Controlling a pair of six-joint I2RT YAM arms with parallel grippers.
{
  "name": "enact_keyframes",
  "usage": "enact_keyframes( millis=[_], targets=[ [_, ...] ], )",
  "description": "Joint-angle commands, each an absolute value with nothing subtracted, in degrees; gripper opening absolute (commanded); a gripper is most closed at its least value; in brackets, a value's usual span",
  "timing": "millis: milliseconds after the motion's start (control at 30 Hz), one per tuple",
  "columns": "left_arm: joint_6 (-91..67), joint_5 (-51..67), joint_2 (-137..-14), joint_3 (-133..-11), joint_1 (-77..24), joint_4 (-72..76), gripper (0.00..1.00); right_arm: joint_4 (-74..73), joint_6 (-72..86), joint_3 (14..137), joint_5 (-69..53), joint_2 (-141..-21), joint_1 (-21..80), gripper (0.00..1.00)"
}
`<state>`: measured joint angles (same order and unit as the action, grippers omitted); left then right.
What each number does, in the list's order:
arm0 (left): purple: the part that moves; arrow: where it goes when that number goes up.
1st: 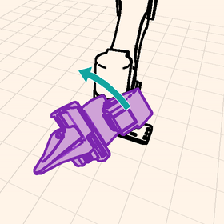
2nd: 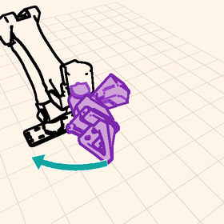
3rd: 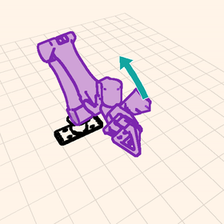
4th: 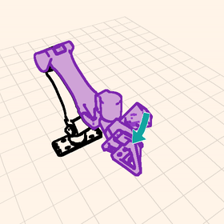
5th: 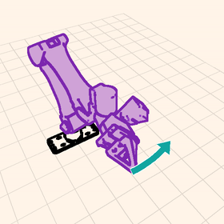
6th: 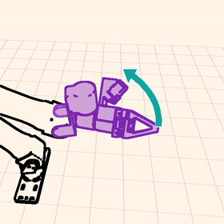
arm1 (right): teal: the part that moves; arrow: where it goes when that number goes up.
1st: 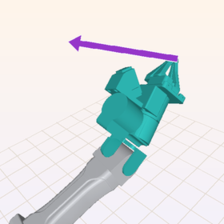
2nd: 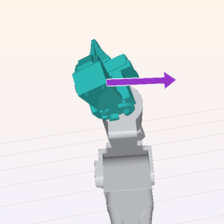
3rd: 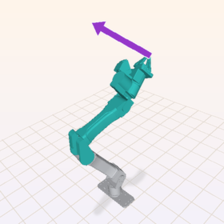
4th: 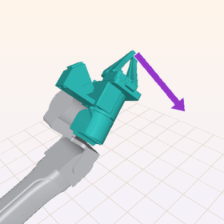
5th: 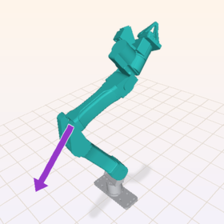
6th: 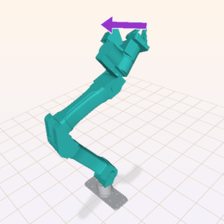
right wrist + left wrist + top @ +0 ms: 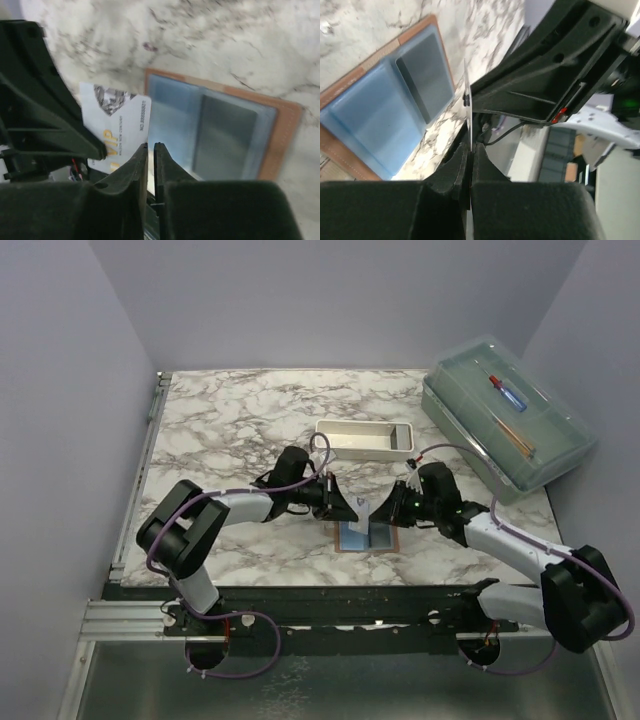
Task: Put the credit cards into the card holder
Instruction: Insert the credit card into the card holder.
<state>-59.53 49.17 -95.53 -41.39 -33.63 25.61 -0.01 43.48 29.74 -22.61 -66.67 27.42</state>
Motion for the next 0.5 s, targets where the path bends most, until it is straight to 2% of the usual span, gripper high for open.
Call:
enact_keyframes(
  millis=[0,167,467],
  targets=[
    [-48.9,46.8,-98.4,-45.5,-37.7,9.9,0.00,-7.8,42.1,30.5,-21.6,-70.5,27.5,0.09],
    [-51.0,46.7,-101.7,-45.7,-38.0,9.9,0.00,-12.6,43.1,31.5,-14.9,-72.4,27.5,0.00],
    [-50.3,48.2,-104.5,-46.3,-38.4,10.1,0.00,-15.2,44.0,30.9,-10.3,-74.1,27.5,0.00]
  ],
)
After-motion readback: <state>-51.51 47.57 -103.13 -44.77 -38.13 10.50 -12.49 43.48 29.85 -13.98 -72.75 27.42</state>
